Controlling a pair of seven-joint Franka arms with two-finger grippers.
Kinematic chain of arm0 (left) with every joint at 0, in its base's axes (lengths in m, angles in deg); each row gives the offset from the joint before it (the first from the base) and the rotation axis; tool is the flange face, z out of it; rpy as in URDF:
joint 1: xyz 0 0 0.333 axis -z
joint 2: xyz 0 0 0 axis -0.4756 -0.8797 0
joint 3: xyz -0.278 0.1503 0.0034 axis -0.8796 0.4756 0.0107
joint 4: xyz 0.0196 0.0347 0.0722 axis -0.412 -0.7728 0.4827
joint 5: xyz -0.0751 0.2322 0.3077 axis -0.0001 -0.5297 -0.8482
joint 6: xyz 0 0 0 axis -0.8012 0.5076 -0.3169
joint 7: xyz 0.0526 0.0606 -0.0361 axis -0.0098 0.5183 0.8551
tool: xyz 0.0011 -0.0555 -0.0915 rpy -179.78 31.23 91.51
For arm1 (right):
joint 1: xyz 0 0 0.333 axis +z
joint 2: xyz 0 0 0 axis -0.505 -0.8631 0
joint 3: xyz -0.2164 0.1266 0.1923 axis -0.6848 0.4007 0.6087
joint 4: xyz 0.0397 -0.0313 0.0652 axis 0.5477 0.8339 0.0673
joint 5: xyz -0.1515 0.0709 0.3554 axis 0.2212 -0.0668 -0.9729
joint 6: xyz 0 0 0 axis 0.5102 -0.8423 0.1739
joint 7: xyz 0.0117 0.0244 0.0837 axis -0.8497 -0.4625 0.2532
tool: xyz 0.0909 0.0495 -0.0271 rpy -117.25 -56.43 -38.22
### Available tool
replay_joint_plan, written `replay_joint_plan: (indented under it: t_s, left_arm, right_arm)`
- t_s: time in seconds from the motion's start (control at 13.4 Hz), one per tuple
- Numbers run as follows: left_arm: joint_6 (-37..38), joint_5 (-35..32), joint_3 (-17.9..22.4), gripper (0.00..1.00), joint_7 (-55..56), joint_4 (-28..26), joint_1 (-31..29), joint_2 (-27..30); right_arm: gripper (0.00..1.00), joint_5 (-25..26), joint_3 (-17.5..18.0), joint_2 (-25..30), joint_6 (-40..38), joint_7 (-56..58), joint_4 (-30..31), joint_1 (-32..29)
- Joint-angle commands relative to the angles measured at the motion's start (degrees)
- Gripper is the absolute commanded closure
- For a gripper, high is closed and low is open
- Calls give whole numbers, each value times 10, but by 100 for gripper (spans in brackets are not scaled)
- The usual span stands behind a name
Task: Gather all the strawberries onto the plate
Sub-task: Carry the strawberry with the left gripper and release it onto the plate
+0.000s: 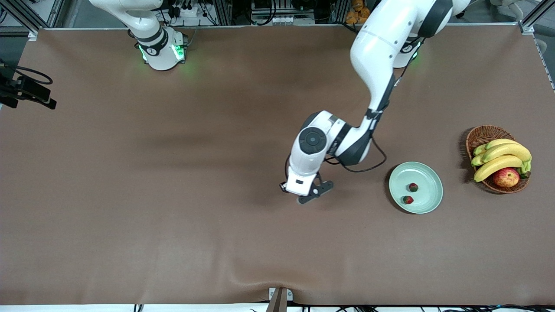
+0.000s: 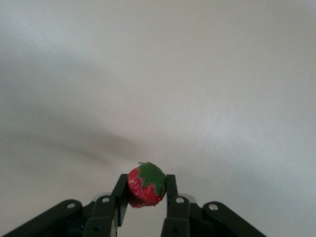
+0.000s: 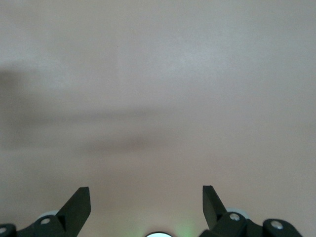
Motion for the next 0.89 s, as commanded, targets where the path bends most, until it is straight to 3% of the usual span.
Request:
replay_joint_plan:
  t_s: [0.0,0.45,0.82]
  left_arm:
    - [47,-15,10,100,-18,-17,-29,59]
    - [157,-12,6,100,-190,-40,-126,125]
    - [160,-11,5,100,-421,-166,-214,194]
  right_arm:
    - [0,-9,6,4,-12,-7,-6,0]
    - [0,-9,6,1,2,-15,-6,2]
    - [0,-8,4,0,4,-15,-6,-2]
